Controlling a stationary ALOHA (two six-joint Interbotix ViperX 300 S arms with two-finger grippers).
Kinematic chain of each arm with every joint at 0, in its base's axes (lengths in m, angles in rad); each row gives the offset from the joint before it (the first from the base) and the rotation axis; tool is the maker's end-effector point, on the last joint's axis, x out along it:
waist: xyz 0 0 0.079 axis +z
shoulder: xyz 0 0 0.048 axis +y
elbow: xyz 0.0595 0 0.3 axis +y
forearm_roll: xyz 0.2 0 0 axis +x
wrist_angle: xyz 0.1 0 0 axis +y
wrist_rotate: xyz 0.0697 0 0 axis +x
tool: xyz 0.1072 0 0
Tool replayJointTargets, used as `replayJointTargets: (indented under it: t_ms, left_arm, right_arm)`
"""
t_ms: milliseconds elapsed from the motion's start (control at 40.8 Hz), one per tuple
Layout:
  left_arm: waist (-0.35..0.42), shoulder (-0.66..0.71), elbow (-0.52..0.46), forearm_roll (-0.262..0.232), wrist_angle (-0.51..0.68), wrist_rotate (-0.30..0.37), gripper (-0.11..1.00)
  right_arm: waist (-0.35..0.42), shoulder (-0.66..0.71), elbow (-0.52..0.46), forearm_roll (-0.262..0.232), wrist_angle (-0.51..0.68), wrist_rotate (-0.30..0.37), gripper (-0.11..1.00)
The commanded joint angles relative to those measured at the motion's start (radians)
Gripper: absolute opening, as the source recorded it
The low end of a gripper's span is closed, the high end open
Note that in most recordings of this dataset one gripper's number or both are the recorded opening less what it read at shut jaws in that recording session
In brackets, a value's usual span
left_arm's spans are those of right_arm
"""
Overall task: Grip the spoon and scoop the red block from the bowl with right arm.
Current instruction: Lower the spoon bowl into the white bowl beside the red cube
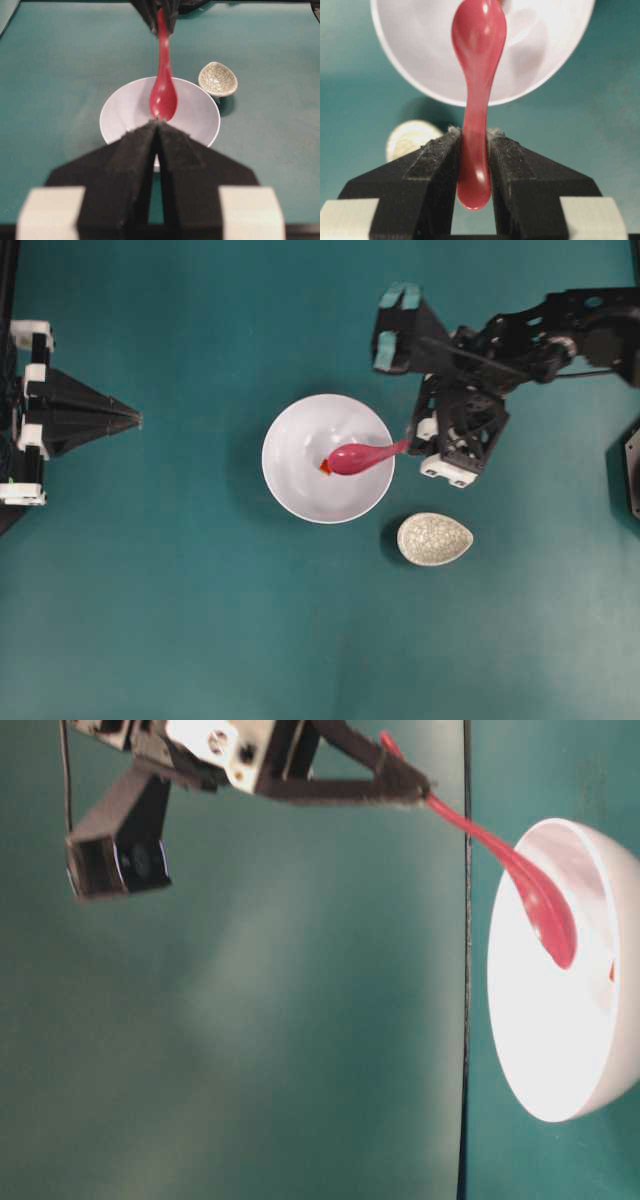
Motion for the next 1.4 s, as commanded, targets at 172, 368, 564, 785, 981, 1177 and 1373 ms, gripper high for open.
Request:
replayJointTargets:
  t_ms: [172, 368, 564, 785, 981, 1177, 1373]
  left_arm:
    - [-0.014, 0.006, -0.017, 0.003, -0.003, -0.002, 0.00]
    - [-0.015, 0.006, -0.017, 0.003, -0.003, 0.000, 0.00]
    - [-0.015, 0.006, -0.017, 0.003, -0.003, 0.000, 0.00]
    - [-0.017, 0.006, -0.017, 0.003, -0.003, 0.000, 0.00]
    - [-0.017, 0.006, -0.015, 0.003, -0.003, 0.000, 0.00]
    - [-0.017, 0.006, -0.015, 0.003, 0.002, 0.000, 0.00]
    - [-0.017, 0.006, -0.015, 0.005, 0.014, 0.000, 0.00]
  right_arm:
    - [-0.002, 0.032, -0.051, -0.029, 0.040, 0.003, 0.25]
    - [-0.002, 0.051, -0.055, -0.031, 0.035, 0.003, 0.25]
    - [0.000, 0.087, -0.064, -0.031, 0.020, 0.002, 0.25]
    - [0.015, 0.109, -0.071, -0.026, -0.051, 0.003, 0.25]
    - [0.048, 0.129, -0.100, -0.025, -0.055, 0.006, 0.25]
    - [0.064, 0.138, -0.114, -0.023, -0.051, 0.014, 0.25]
    - [0.064, 0.138, -0.115, -0.021, -0.078, 0.018, 0.25]
